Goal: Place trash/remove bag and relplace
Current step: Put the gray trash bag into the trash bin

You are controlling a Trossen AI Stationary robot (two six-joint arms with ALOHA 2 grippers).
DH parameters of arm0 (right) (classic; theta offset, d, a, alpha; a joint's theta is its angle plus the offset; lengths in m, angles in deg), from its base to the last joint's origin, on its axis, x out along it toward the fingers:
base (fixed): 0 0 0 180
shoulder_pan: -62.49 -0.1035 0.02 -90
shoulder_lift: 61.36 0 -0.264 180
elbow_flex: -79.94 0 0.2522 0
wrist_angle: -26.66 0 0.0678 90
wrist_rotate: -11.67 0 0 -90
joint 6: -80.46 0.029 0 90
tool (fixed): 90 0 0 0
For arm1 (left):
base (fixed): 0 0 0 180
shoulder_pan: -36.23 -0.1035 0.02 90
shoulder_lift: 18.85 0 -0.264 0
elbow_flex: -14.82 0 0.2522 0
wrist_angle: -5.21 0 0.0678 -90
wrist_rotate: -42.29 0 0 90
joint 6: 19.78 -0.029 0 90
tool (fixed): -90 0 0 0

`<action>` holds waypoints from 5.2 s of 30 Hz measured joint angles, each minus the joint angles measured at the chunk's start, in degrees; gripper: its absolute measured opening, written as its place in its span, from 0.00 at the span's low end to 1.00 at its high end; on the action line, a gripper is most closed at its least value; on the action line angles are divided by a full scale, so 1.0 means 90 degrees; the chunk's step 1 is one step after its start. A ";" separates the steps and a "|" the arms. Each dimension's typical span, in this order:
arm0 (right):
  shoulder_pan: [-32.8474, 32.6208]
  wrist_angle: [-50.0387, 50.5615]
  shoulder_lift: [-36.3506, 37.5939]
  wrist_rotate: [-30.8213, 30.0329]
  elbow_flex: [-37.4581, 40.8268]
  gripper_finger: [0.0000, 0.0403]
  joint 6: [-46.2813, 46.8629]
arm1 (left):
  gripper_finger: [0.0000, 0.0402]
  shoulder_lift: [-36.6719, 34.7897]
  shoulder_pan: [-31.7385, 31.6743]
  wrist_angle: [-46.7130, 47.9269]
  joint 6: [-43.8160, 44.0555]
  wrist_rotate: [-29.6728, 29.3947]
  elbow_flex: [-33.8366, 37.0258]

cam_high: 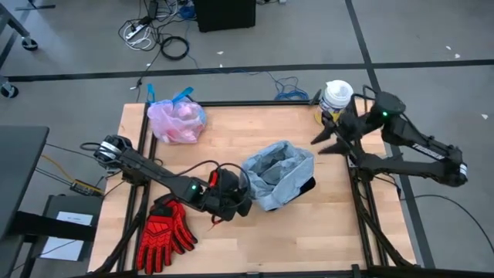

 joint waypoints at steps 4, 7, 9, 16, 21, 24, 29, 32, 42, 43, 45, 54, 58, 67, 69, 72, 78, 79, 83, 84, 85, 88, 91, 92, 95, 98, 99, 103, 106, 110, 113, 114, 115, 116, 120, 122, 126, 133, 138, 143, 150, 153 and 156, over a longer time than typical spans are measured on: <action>-0.0494 -0.0777 -0.0303 -0.0279 -0.0002 0.41 -0.0918 | 0.29 0.0135 0.0001 0.0006 0.0024 0.0149 0.0000; -0.0730 -0.0838 -0.0774 -0.0291 -0.0002 0.42 -0.1066 | 0.29 0.0186 -0.0017 0.0047 0.0046 0.0297 0.0000; -0.0873 -0.0779 -0.1167 -0.0203 0.0000 0.43 -0.1112 | 0.29 0.0186 -0.0022 0.0070 0.0223 0.0308 0.0000; -0.1345 -0.0725 -0.2404 0.0412 -0.0112 0.44 -0.1228 | 0.29 0.0184 -0.0158 0.0236 0.1016 0.0887 0.0000; -0.1670 -0.0693 -0.2830 0.0235 -0.0217 0.42 -0.1615 | 0.29 0.0175 -0.0141 0.0257 0.1061 0.0940 0.0000; -0.1725 -0.0625 -0.3023 0.0057 -0.0233 0.40 -0.1757 | 0.29 0.0172 -0.0149 0.0257 0.1205 0.0965 0.0000; -0.1769 -0.0250 -0.3074 0.0003 -0.0243 0.22 -0.1806 | 0.28 0.0167 -0.0149 0.0284 0.1504 0.1151 0.0000; -0.1816 0.0222 -0.2985 0.0029 -0.0240 0.04 -0.2059 | 0.25 0.0167 -0.0151 0.0294 0.1500 0.1151 0.0000; -0.2278 0.0934 -0.1822 -0.0240 -0.0526 0.00 -0.1638 | 0.16 0.0114 -0.0153 -0.1165 0.0492 0.1647 0.0000; -0.2381 0.1160 -0.1738 -0.0328 -0.0621 0.00 -0.1588 | 0.15 0.0114 -0.0153 -0.1422 0.0310 0.1714 -0.0002; -0.2613 0.1697 -0.1642 -0.0455 -0.0804 0.00 -0.1565 | 0.15 0.0114 -0.0153 -0.1809 -0.0017 0.1739 -0.0002; -0.3908 0.3635 -0.1468 -0.1916 -0.0974 0.00 -0.1546 | 0.14 0.0114 -0.0138 -0.2943 -0.0964 0.1807 -0.0003; -0.4510 0.3675 -0.1462 -0.2414 -0.0974 0.00 -0.1223 | 0.14 0.0118 -0.0132 -0.2887 -0.1131 0.1807 -0.0005; -0.5678 0.3825 -0.1745 -0.3453 -0.0974 0.00 -0.1399 | 0.12 0.0168 -0.0153 -0.2940 -0.1675 0.2180 -0.0005; -0.5830 0.3974 -0.1948 -0.3477 -0.0974 0.00 -0.1471 | 0.11 0.0212 -0.0175 -0.2951 -0.1778 0.2228 -0.0005; -0.6098 0.4263 -0.2227 -0.3822 -0.0996 0.00 -0.1542 | 0.11 0.0327 -0.0175 -0.3005 -0.2036 0.2268 -0.0005; -0.6298 0.4216 -0.2319 -0.4795 -0.0989 0.00 -0.1723 | 0.11 0.0634 -0.0204 -0.2946 -0.2346 0.2810 -0.0005; -0.6300 0.4226 -0.2302 -0.5108 -0.0987 0.00 -0.1787 | 0.11 0.0717 -0.0204 -0.2962 -0.2336 0.2869 -0.0005; -0.6246 0.4387 -0.2230 -0.6327 -0.0974 0.00 -0.2422 | 0.11 0.0919 -0.0210 -0.2957 -0.2301 0.2849 -0.0005; -0.6188 0.4380 -0.2234 -0.6483 -0.0974 0.00 -0.2593 | 0.11 0.0940 -0.0221 -0.2955 -0.2302 0.2791 -0.0005; -0.6117 0.4363 -0.2252 -0.6576 -0.0974 0.00 -0.2705 | 0.11 0.0947 -0.0248 -0.2940 -0.2300 0.2687 -0.0005; -0.5915 0.4367 -0.2317 -0.7033 -0.0962 0.00 -0.2962 | 0.11 0.0948 -0.0329 -0.2899 -0.2138 0.1943 -0.0005; -0.5767 0.4336 -0.2371 -0.7918 -0.0957 0.00 -0.3317 | 0.11 0.0951 -0.0507 -0.2914 -0.1883 0.1391 -0.0002; -0.5713 0.4328 -0.2383 -0.8199 -0.0957 0.00 -0.3430 | 0.11 0.0951 -0.0573 -0.2921 -0.1873 0.1359 -0.0002; -0.5612 0.4260 -0.2366 -0.8854 -0.0957 0.00 -0.3330 | 0.11 0.0951 -0.0690 -0.3017 -0.1813 0.1338 -0.0002; -0.5611 0.4160 -0.2143 -0.9072 -0.0954 0.00 -0.3248 | 0.11 0.0951 -0.0680 -0.3361 -0.1814 0.1384 -0.0002; -0.5613 0.4147 -0.2052 -0.9134 -0.0958 0.00 -0.3216 | 0.11 0.0951 -0.0666 -0.3497 -0.1816 0.1386 -0.0002; -0.5684 0.4156 -0.1669 -0.9365 -0.0959 0.00 -0.3013 | 0.11 0.0949 -0.0597 -0.4035 -0.1851 0.1414 -0.0002; -0.5580 0.4176 -0.1510 -0.9439 -0.0962 0.00 -0.2991 | 0.11 0.0949 -0.0556 -0.4342 -0.1999 0.1413 -0.0002; -0.5480 0.4556 -0.1511 -0.9072 -0.0962 0.00 -0.2880 | 0.11 0.0947 -0.0481 -0.4180 -0.2010 0.1415 -0.0002; -0.5534 0.4912 -0.1511 -0.8785 -0.0962 0.00 -0.2561 | 0.11 0.0947 -0.0467 -0.4135 -0.1993 0.1416 -0.0002; -0.5604 0.5070 -0.1506 -0.8778 -0.0962 0.00 -0.2438 | 0.11 0.0947 -0.0469 -0.4173 -0.1996 0.1413 -0.0002; -0.5695 0.5222 -0.1503 -0.8800 -0.0962 0.00 -0.2328 | 0.11 0.0947 -0.0469 -0.4202 -0.1996 0.1413 -0.0002; -0.5785 0.5319 -0.1501 -0.8852 -0.0962 0.00 -0.2260 | 0.11 0.0947 -0.0471 -0.4236 -0.1996 0.1413 -0.0002; -0.6123 0.5539 -0.1503 -0.9353 -0.0958 0.00 -0.1880 | 0.11 0.0947 -0.0471 -0.4443 -0.2002 0.1418 -0.0002; -0.6193 0.5688 -0.1491 -0.9746 -0.0800 0.00 -0.1278 | 0.11 0.0947 -0.0461 -0.4399 -0.2005 0.1426 -0.0002; -0.6373 0.5637 -0.1489 -1.0061 -0.0355 0.00 -0.0218 | 0.11 0.0947 -0.0461 -0.4056 -0.1997 0.1408 -0.0002; -0.6908 0.4728 -0.1528 -1.1216 0.0167 0.00 0.0553 | 0.11 0.0944 -0.0461 -0.4034 -0.2040 0.1249 -0.0002; -0.6825 0.4761 -0.1548 -1.1454 0.0736 0.00 0.1263 | 0.11 0.0944 -0.0464 -0.4048 -0.2521 0.1234 -0.0002; -0.6835 0.4781 -0.1537 -1.1007 0.1007 0.00 0.1713 | 0.11 0.0944 -0.0470 -0.4016 -0.2686 0.1212 -0.0002; -0.6988 0.4772 -0.1234 -1.0544 0.0709 0.02 0.1553 | 0.11 0.0944 -0.0466 -0.4056 -0.2692 0.1277 -0.0002; -0.6996 0.4744 -0.1063 -1.0322 0.0748 0.06 0.1281 | 0.11 0.0944 -0.0466 -0.4214 -0.2851 0.1421 -0.0002; -0.7066 0.4569 -0.0798 -1.0059 0.0611 0.13 0.1059 | 0.11 0.0944 -0.0466 -0.4247 -0.2883 0.1430 -0.0002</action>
